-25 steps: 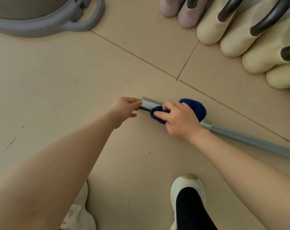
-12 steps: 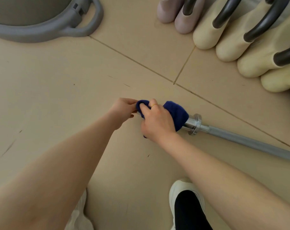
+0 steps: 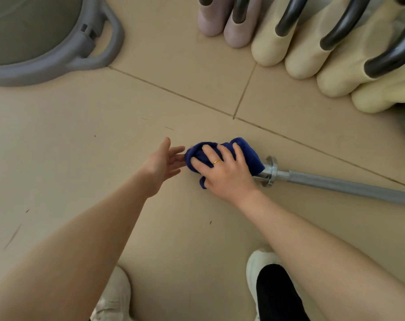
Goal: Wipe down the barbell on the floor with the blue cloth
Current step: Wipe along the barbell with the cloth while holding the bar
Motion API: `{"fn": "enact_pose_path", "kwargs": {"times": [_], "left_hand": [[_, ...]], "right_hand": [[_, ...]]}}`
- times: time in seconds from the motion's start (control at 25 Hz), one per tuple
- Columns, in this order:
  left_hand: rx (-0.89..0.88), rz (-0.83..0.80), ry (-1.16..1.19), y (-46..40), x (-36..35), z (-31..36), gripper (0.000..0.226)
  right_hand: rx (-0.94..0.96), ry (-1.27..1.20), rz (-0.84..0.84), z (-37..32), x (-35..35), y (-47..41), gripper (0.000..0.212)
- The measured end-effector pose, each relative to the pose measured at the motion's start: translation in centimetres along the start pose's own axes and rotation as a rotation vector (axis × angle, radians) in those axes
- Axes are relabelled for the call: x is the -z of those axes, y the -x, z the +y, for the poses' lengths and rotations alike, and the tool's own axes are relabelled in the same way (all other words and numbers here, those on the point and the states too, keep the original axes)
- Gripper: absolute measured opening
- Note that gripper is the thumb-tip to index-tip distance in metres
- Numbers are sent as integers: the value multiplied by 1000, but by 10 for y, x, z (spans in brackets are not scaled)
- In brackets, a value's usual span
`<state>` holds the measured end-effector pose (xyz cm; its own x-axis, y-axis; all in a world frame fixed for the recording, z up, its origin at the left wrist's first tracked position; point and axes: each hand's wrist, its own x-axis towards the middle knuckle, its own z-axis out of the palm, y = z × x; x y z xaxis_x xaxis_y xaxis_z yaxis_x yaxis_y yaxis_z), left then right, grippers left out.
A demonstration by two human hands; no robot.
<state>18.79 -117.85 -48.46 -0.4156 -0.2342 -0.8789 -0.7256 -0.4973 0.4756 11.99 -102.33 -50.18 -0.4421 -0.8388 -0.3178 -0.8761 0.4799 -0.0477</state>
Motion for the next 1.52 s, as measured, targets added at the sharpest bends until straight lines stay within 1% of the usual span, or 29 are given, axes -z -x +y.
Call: {"fn": "enact_pose_path", "kwargs": {"times": [0.12, 0.2, 0.28, 0.36, 0.4, 0.44, 0.52, 0.56, 0.64, 0.68, 0.72, 0.8, 0.84, 0.88, 0.92, 0.96, 1.0, 1.04, 1.12, 1.16, 1.2, 1.24, 1.28, 1.32, 1.36, 1.4, 1.44, 1.48, 1.52], "left_hand": [[-32, -18, -155, 0, -1, 10, 57], [-45, -54, -192, 1, 1, 12, 56], [-54, -94, -193, 0, 4, 10, 55], [-38, -140, -136, 0, 7, 7, 55], [-26, -160, -97, 0, 7, 6, 56], [-15, -175, -58, 0, 8, 6, 57], [6, -190, 14, -2, 12, 6, 58], [13, -196, 38, -3, 14, 6, 57], [10, -222, 35, -6, 18, 4, 56], [3, -232, 31, -8, 21, 3, 56], [1, -236, 37, -10, 24, 1, 58], [10, -228, 21, -12, 27, 0, 58], [17, -216, -10, -12, 26, 1, 55], [23, -200, -50, -12, 24, 2, 52], [20, -181, -96, -11, 22, 3, 50], [7, -165, -153, -10, 19, 3, 47], [-10, -152, -213, -10, 17, 4, 42], [-22, -145, -264, -10, 15, 6, 36], [-29, -154, -337, -11, 13, 6, 25], [-23, -166, -368, -11, 13, 6, 21], [-14, -177, -387, -11, 14, 5, 18], [-11, -187, -399, -9, 15, 4, 17], [-23, -205, -413, -8, 16, 2, 18], [-52, -238, -453, -5, 18, 0, 24], [-93, -281, -516, -1, 19, -4, 39], [-135, -323, -590, 3, 19, -8, 59], [-175, -349, -660, 7, 19, -13, 79], [-213, -358, -717, 10, 17, -18, 94], [-252, -357, -752, 11, 16, -22, 103]], "right_hand": [[-180, -85, 62, 29, 1, 21, 44], [-220, -98, 54, 44, 12, 22, 38], [-323, -132, -23, 61, 24, 13, 33], [-600, -288, -132, 76, 36, 1, 32], [-707, -365, -183, 77, 41, -4, 32], [-721, -409, -231, 70, 45, -11, 30], [-590, -473, -313, 39, 49, -27, 18], [-531, -531, -315, 19, 50, -36, 13], [-404, -621, -230, -19, 51, -51, 10], [-319, -645, -181, -31, 50, -54, 16], [-216, -648, -166, -37, 49, -53, 25], [-54, -571, -174, -24, 38, -37, 38], [-85, -520, -177, -10, 33, -27, 40], [-241, -492, -175, 6, 29, -17, 37], [-457, -459, -167, 20, 25, -7, 28], [-624, -447, -190, 25, 25, -3, 18], [-658, -427, -169, 20, 24, -4, 13], [-577, -414, -134, 8, 25, -7, 14], [-273, -464, -2, -29, 23, -5, 35], [-183, -478, 28, -39, 20, 2, 44], [-150, -485, 27, -37, 17, 6, 48], [-174, -484, -4, -27, 18, 10, 46], [-275, -472, -51, -13, 15, 13, 39], [-442, -466, -93, 2, 10, 16, 27], [-618, -458, -137, 13, 9, 19, 16], [-746, -452, -169, 18, 8, 18, 13], [-793, -458, -178, 14, 11, 15, 16], [-756, -477, -160, 3, 13, 10, 18], [-643, -523, -122, -13, 15, 5, 19]]}}
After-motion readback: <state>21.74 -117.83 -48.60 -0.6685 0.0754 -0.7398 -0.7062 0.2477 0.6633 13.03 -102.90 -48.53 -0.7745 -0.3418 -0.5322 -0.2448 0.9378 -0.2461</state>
